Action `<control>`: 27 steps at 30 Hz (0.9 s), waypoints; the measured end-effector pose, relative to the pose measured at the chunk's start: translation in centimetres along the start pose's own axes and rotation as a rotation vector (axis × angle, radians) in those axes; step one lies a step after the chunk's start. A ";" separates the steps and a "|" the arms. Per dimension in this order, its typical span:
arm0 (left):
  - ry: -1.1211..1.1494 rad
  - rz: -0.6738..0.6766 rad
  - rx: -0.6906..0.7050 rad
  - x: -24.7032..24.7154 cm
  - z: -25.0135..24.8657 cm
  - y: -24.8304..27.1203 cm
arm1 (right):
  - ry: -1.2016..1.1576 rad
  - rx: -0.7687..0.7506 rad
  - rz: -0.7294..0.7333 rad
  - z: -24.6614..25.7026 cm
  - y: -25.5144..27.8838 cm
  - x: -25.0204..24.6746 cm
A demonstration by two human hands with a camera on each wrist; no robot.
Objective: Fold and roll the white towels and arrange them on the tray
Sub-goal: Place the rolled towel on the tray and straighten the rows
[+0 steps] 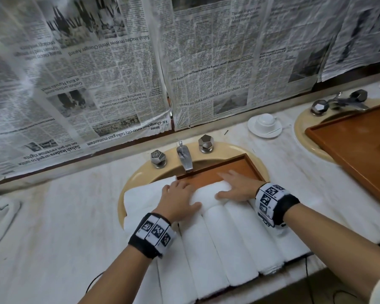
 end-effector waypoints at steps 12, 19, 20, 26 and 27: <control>0.146 -0.013 -0.316 2.9 5.4 7.2 | 0.014 0.157 -0.202 -1.6 2.1 0.7; 0.212 -0.167 -0.293 1.3 6.5 12.0 | -0.082 0.175 -0.385 -5.5 6.3 -1.1; 0.217 -0.187 -0.316 1.5 6.7 13.4 | -0.116 0.204 -0.379 -6.6 7.0 -0.7; 0.513 -0.204 -0.395 7.7 7.2 18.9 | -0.240 0.262 -0.325 -11.1 10.5 4.4; 0.558 -0.200 -0.389 8.6 6.6 19.2 | -0.262 0.256 -0.332 -11.3 10.7 5.1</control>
Point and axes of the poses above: each hand's wrist, its own y-axis away from the middle knuckle, its own x-axis out of the palm, z = x × y, the point moved 10 cm from there along -y, towards the middle knuckle, and after that the axes turned 15 degrees about x, right-handed, at the moved point
